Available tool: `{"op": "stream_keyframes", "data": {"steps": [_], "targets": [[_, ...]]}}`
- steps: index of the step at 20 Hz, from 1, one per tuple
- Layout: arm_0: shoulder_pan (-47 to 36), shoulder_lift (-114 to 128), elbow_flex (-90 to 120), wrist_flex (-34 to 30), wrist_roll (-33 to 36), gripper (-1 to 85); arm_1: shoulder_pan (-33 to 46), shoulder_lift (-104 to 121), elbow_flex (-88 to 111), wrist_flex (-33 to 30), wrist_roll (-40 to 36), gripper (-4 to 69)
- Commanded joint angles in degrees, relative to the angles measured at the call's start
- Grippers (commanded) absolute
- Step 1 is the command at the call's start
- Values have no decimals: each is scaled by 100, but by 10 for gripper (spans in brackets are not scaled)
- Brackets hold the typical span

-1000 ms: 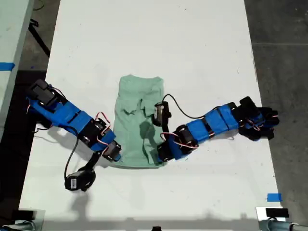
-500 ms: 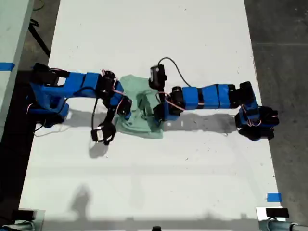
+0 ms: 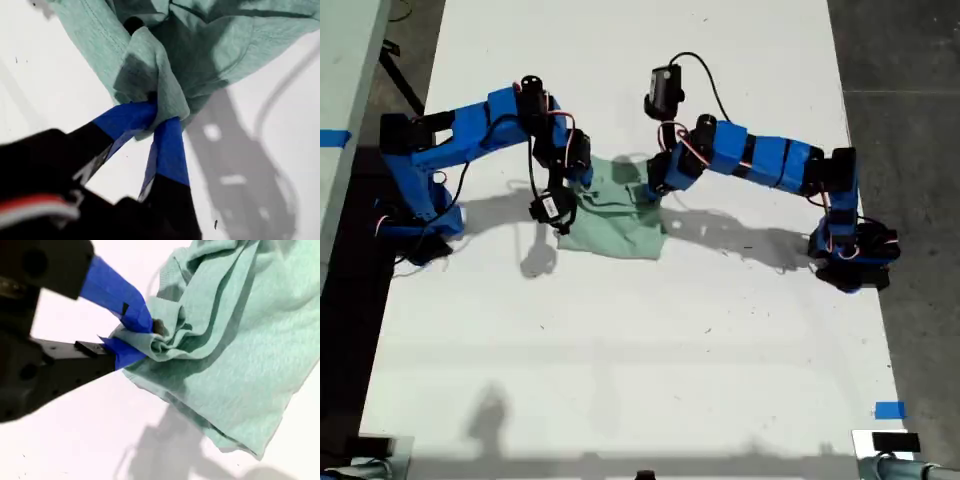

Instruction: Fold t-shirt

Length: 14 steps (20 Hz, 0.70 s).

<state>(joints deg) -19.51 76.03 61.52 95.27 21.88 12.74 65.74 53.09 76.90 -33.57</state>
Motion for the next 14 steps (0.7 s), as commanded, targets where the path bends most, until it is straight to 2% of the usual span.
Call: {"op": "stream_keyframes", "data": {"steps": [1, 4, 7, 8, 9, 10, 12, 14], "targets": [[-220, 0, -79, -229, 88, 0, 220, 439, -316, -352, -158, -10], [-589, -378, 0, -686, 281, 0, 554, 193, -167, -694, -264, -10], [-1028, -738, 0, -844, 457, 4, 984, -88, -105, -905, -378, -12], [-1160, -729, -9, -773, 501, 50, 1099, -123, -105, -896, -369, 12], [-1266, -589, -35, -606, 589, 179, 1213, -123, -158, -773, -343, 227], [-1389, -281, -18, -422, 615, 213, 1318, -88, -343, -519, -439, 345], [-1731, 703, 105, -105, 686, 254, 1547, 413, -413, -220, -606, 288], [-2188, 1995, 281, 53, 800, 247, 1872, 1125, -404, 62, -817, 240]]}}
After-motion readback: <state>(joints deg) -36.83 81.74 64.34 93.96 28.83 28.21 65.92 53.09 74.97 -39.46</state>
